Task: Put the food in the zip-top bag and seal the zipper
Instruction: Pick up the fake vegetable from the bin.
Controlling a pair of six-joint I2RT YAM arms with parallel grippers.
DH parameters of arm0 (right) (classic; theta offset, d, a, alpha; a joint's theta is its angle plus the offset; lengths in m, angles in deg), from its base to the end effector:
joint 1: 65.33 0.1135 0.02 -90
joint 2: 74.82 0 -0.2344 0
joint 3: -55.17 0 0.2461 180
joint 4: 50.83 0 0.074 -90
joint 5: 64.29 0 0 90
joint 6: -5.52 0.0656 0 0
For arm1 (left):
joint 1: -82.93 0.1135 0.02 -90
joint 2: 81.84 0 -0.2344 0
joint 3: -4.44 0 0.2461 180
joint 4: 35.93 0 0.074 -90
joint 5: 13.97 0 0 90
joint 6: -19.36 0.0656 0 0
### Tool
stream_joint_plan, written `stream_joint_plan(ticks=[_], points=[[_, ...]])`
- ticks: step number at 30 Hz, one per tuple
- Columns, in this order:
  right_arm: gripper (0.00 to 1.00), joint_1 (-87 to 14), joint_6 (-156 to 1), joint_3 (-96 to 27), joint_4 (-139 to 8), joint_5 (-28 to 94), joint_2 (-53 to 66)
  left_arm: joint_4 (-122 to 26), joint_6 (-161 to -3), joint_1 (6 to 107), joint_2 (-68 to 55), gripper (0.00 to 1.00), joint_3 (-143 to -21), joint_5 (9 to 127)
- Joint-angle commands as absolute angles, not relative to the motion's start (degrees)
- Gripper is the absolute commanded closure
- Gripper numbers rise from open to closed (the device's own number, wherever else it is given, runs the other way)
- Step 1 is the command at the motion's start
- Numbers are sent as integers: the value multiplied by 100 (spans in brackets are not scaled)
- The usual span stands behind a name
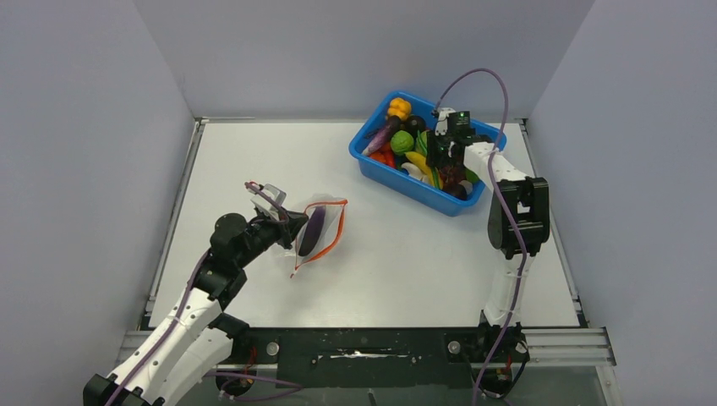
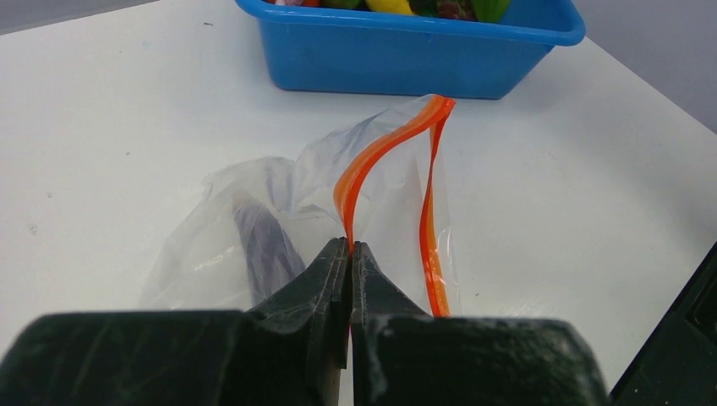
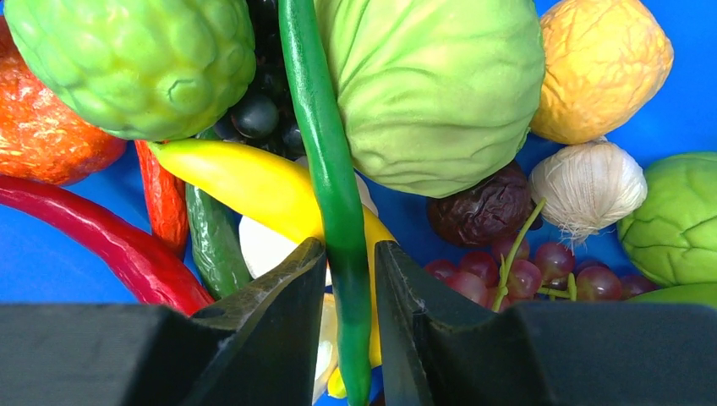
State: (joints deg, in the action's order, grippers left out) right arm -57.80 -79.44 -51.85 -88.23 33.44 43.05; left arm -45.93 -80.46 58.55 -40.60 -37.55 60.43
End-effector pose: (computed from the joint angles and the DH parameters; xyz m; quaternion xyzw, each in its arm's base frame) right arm 0.4587 0.0695 0.1707 -0.0443 0.9315 0.1015 0.3465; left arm 0.1979 -0.1090 0.2492 0.1828 0.7375 -0.2875 0.5830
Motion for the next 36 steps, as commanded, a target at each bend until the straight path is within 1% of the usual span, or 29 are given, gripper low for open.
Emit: stream_joint_plan(ticks=[1, 4, 7, 10, 16, 22, 27, 32, 36], points=[[74, -5787, -8084, -5502, -8890, 3302, 4317, -4170, -8028, 5867, -4164, 100, -3754, 6012], [76, -5785, -8166, -5511, -8922, 3338, 4257, -4178, -8024, 5867, -4152, 100, -3754, 6003], [83, -5785, -8262, -5510, -8974, 3272, 4222, -4179, -8019, 5867, -4138, 100, -3755, 6011], [86, -5783, -8324, -5448, -8957, 3247, 4146, -4174, -8056, 5867, -4133, 100, -3753, 6068], [87, -5769, -8320, -5395, -9003, 3062, 3905, -4155, -8087, 5867, -4180, 100, -3731, 6253], [88, -5632, -8270, -4901, -8652, 2874, 3353, -4228, -8137, 5867, -4101, 100, -3798, 6258], [88, -5438, -8254, -4697, -8577, 2662, 2967, -4350, -8395, 5884, -4087, 100, -3882, 6521], [87, -5112, -8354, -4511, -8471, 2275, 2527, -4355, -8440, 5884, -4025, 100, -3932, 6450], [87, -4921, -8402, -4482, -8418, 2235, 2108, -4428, -8458, 5885, -3912, 100, -4017, 6310]])
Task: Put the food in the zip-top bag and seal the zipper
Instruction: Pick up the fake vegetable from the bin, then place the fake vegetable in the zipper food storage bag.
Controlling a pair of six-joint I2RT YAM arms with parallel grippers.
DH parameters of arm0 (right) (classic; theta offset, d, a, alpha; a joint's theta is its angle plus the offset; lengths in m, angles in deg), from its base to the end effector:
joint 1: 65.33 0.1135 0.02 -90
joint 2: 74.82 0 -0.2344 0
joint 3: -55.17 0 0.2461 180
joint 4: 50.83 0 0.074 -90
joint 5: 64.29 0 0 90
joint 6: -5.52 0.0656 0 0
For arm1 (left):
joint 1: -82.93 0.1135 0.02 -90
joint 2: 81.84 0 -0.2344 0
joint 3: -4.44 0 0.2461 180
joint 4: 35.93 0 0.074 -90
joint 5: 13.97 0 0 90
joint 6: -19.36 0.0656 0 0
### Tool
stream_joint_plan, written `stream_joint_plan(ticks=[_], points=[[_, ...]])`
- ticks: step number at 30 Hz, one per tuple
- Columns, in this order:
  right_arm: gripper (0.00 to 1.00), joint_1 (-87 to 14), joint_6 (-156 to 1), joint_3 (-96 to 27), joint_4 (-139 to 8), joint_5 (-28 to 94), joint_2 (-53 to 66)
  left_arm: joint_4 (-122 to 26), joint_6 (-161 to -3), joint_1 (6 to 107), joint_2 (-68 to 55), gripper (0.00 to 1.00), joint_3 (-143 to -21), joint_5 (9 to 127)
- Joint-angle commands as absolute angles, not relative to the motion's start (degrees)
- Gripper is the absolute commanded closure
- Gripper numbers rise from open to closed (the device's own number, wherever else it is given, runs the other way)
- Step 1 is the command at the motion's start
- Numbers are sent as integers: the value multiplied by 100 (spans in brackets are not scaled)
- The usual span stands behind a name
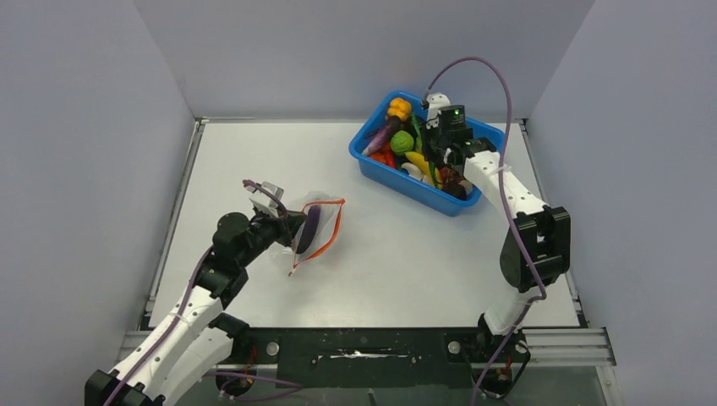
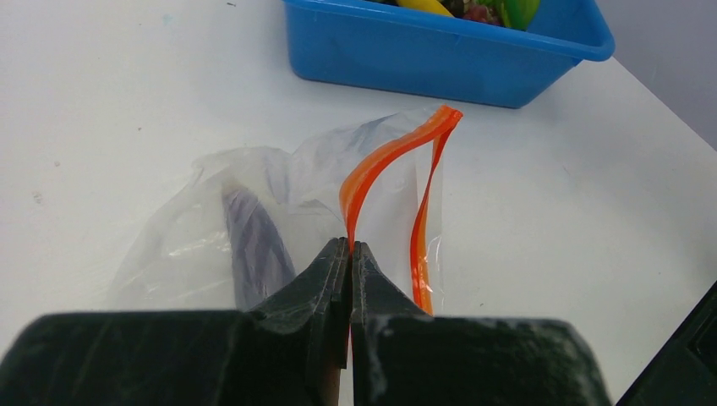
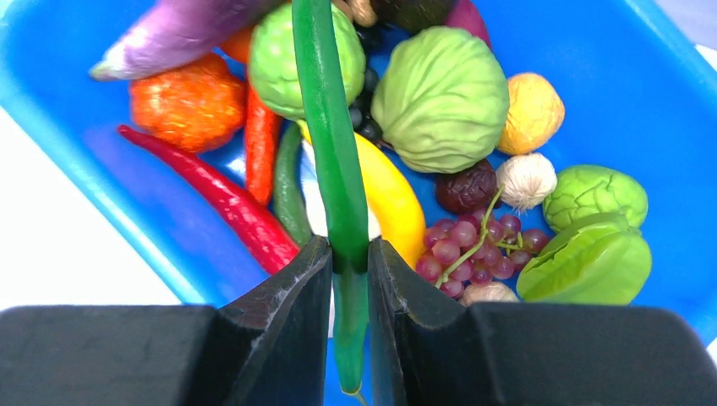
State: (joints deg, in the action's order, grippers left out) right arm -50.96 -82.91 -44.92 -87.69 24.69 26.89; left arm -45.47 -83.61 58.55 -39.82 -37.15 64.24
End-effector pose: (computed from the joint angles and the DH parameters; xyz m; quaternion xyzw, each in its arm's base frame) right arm 0.4099 0.1038 0.2492 -0.0965 0.8954 0.0523 0.4315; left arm 0.2022 -0.1064 0.2446 0.1414 0.7515 -0.2793 0.5807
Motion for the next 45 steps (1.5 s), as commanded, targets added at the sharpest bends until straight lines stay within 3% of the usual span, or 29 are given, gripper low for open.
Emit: stream_joint_plan(ticks=[1, 11, 24, 31, 45], points=[[86, -4856, -8412, -4463, -8384, 2257, 1982, -4448, -8506, 5885, -3882, 100, -4043, 6291], [84, -4296, -8813, -3605, -7430, 2607, 484, -4328, -9256, 5859, -3796, 100, -4274, 6061], [84, -3637, -9411, -2330, -6115, 5087, -1155, -4457, -9423, 5827, -3809, 100, -4616, 5680], [81, -3124, -9846, -1989, -5321, 7098, -1518, -4483, -9724, 5832, -3746, 100, -4711, 5355], [80, -1896, -11152, -2001, -5183, 8360, -1293, -4275, -10047, 5832, -3651, 100, -4790, 4556]])
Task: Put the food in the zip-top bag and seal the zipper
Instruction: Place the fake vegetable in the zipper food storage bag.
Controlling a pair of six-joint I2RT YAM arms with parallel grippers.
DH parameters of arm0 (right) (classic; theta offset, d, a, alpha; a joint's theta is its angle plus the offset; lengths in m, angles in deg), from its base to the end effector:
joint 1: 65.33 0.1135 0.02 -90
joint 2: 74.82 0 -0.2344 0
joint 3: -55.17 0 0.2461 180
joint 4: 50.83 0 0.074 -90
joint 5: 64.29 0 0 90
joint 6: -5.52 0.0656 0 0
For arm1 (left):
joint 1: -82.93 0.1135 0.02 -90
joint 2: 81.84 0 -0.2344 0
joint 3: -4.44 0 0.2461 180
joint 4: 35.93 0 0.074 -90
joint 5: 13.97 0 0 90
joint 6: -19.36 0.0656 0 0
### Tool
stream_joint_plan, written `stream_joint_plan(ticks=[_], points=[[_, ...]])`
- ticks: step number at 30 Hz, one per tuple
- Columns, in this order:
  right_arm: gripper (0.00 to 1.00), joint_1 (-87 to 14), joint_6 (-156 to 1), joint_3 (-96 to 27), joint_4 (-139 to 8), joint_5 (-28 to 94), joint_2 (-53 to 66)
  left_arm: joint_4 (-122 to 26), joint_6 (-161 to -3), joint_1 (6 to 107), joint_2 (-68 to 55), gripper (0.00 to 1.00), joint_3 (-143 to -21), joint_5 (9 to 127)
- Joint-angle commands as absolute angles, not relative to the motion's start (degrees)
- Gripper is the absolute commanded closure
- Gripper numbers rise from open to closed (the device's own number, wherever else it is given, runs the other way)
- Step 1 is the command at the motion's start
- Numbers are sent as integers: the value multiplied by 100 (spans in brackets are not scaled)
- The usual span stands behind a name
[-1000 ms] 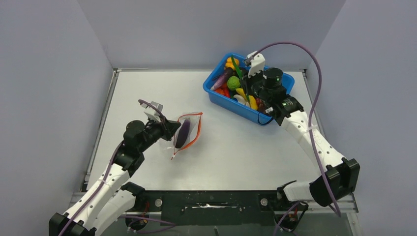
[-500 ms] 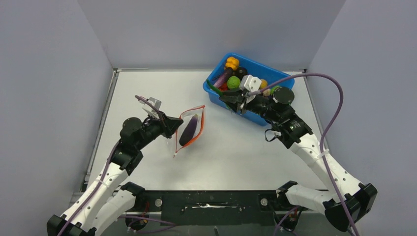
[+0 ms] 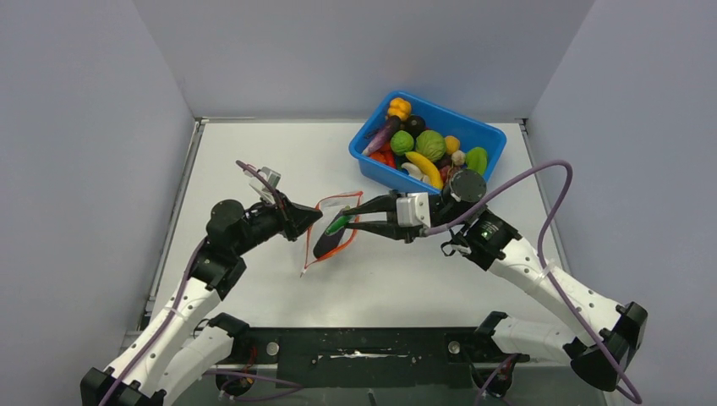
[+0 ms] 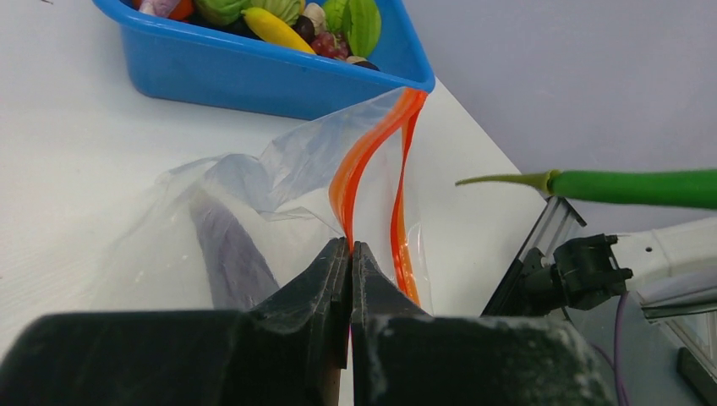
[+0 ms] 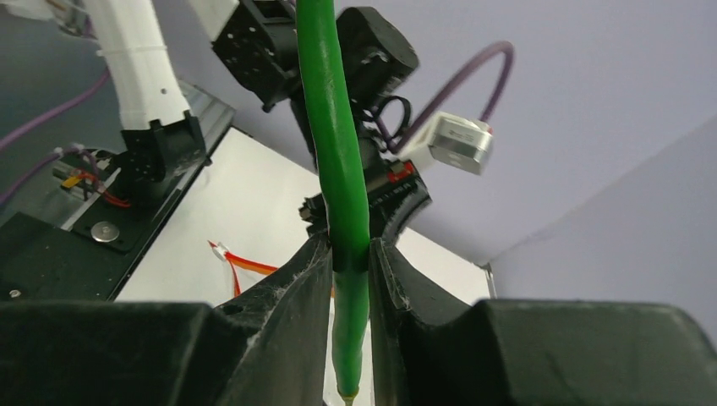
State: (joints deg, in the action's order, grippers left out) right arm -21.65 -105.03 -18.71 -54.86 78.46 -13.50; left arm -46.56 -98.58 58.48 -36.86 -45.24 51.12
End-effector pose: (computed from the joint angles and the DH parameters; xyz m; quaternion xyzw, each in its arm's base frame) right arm 0.1521 0.2174 0.3895 -0.5959 0.3162 0.4201 0.6070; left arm 0.2000 -0.1213 0.2856 0.1223 0.7293 -0.4324 0.5160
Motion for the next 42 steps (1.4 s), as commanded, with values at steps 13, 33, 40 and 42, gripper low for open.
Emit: stream_joint_plan(ticks=[13, 33, 40, 42], points=[[78, -1803, -12849, -2078, -6733, 8028, -952, -3981, -10214, 5832, -3606, 100, -4755, 3756], [77, -1588, -14092, -2216, -8822, 5870, -440, -3493, -10263, 5832, -3659, 100, -4570, 3422], [79, -1424, -14191, -2343, -9033, 5148, -118, -3436, -10247, 5832, -3590, 100, -4531, 3424], [80, -1388, -14176, -2337, -9022, 4909, -64, -3432, -10245, 5832, -3583, 100, -4539, 3418]])
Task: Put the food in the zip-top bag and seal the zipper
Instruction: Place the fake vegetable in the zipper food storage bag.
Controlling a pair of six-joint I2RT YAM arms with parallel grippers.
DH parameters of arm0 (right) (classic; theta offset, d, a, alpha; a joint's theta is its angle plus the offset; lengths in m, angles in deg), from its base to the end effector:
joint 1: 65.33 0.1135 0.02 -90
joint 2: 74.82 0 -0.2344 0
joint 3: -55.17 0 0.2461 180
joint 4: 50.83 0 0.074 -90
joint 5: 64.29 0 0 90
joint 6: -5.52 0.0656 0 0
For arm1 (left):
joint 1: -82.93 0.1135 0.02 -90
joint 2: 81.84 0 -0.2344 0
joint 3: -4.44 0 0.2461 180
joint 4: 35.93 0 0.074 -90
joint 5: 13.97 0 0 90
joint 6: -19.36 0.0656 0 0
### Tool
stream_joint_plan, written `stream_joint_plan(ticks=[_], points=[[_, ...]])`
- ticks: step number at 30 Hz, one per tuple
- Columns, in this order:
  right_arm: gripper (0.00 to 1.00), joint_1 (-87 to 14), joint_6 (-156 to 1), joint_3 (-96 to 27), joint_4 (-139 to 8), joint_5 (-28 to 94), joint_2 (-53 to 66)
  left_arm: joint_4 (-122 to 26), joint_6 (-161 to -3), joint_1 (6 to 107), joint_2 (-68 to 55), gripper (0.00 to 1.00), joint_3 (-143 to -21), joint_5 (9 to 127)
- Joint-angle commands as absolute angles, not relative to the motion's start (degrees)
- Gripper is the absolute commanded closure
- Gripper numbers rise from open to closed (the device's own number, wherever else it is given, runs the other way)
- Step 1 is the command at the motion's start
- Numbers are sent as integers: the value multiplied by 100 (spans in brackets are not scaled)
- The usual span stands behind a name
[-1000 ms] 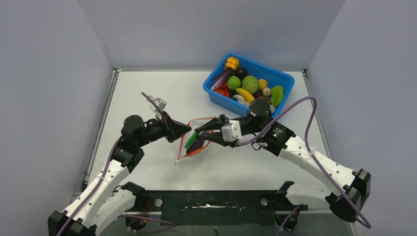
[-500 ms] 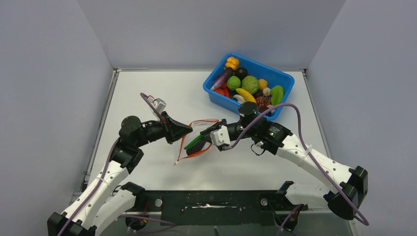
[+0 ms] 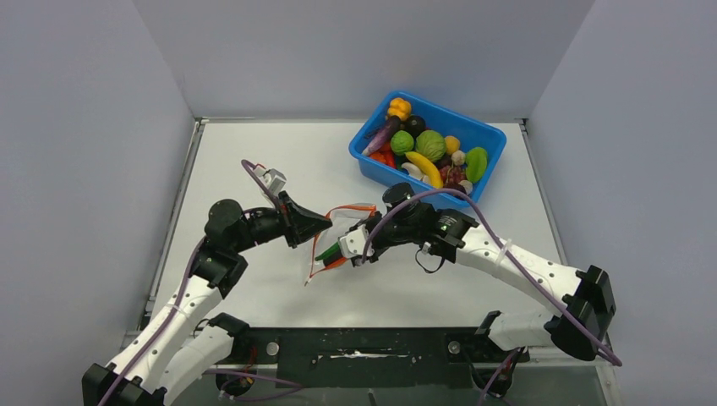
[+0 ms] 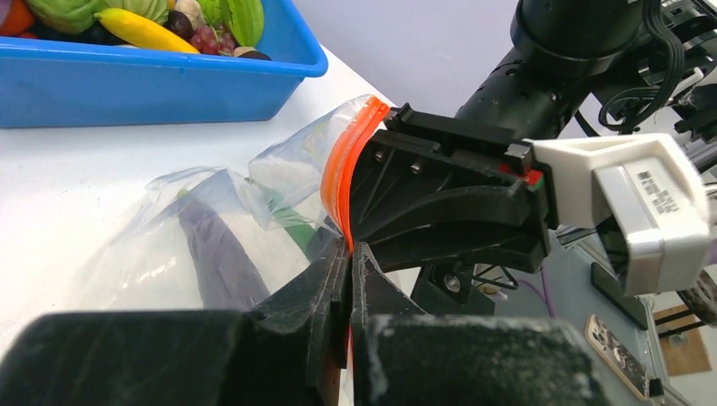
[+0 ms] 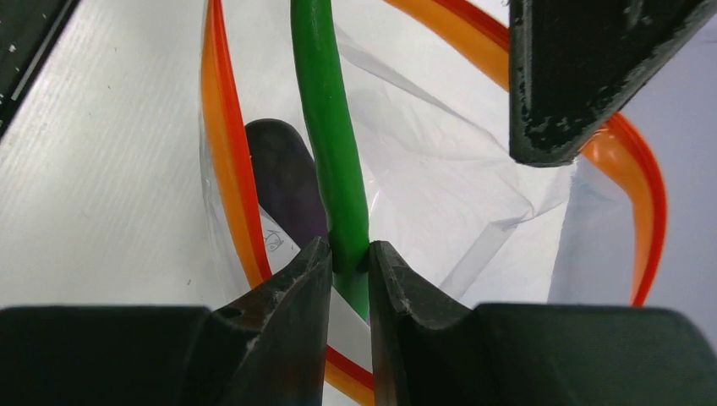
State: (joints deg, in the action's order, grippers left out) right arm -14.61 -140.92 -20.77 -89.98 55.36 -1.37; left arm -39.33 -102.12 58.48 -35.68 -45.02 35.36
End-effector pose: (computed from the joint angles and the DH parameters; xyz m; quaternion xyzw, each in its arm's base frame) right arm 0.1675 0.2560 0.2707 -0.7633 0.4205 0.2067 0.4448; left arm 0.1890 -0.1329 0.2965 0.2044 0.6774 -0.5279 0.4698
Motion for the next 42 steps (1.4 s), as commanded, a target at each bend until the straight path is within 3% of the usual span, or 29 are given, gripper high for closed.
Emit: stream_joint_plan(ticks=[1, 10, 14, 16, 31, 37, 42], points=[[81, -1382, -14157, -2337, -9017, 4798, -42, -3431, -10245, 5832, -3583, 100, -4544, 3419], [75, -1168, -14185, -2396, -8990, 4223, 67, -3379, -10314, 5832, -3545, 100, -4512, 3529], [50, -1066, -14196, -2390, -9015, 3951, 36, -3431, -10314, 5832, -3579, 100, -4480, 3639], [44, -1029, -14188, -2394, -9023, 3908, -3, -3506, -10234, 5832, -3616, 100, -4458, 3770], [43, -1072, -12312, -2017, -7727, 4318, -996, -4377, -9363, 5827, -3632, 100, -4354, 4978], [40, -1303, -10268, -1888, -6743, 2995, -1342, -4519, -8978, 5823, -3574, 100, -4287, 5609], [39, -2291, -9170, -2579, -7625, 2175, -1122, -4698, -8618, 5815, -3571, 100, -4408, 6289]])
